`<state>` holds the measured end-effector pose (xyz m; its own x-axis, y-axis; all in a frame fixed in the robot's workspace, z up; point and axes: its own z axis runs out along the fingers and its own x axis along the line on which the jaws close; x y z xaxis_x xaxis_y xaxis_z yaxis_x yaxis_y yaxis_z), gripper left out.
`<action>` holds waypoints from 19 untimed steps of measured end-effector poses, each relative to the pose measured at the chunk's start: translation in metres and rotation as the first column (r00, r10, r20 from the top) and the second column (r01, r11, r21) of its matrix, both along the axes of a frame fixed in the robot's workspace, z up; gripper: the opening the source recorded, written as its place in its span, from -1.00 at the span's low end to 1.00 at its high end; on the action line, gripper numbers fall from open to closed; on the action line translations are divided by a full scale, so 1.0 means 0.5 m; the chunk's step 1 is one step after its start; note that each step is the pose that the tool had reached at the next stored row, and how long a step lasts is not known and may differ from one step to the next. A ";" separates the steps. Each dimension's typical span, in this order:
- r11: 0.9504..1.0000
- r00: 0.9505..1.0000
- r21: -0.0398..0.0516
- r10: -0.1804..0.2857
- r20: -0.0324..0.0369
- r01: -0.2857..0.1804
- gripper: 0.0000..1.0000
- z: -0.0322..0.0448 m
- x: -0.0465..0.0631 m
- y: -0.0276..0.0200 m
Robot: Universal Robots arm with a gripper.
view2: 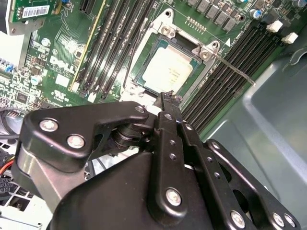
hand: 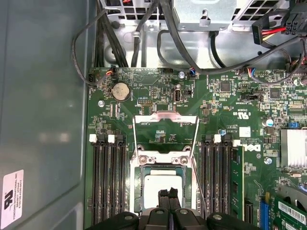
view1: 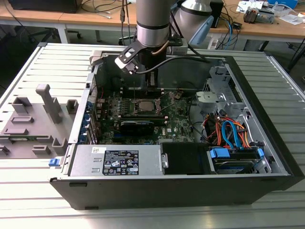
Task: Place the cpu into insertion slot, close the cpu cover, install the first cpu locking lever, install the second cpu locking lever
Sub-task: 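Close the cpu cover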
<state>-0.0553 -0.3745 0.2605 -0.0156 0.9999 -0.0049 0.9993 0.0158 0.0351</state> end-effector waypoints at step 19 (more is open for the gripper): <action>1.000 1.000 0.000 0.000 -0.016 0.000 -0.79 0.004 0.069 0.0000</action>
<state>-0.0209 -0.3745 0.2625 -0.0158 0.9999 -0.0046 0.9997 0.0158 0.0187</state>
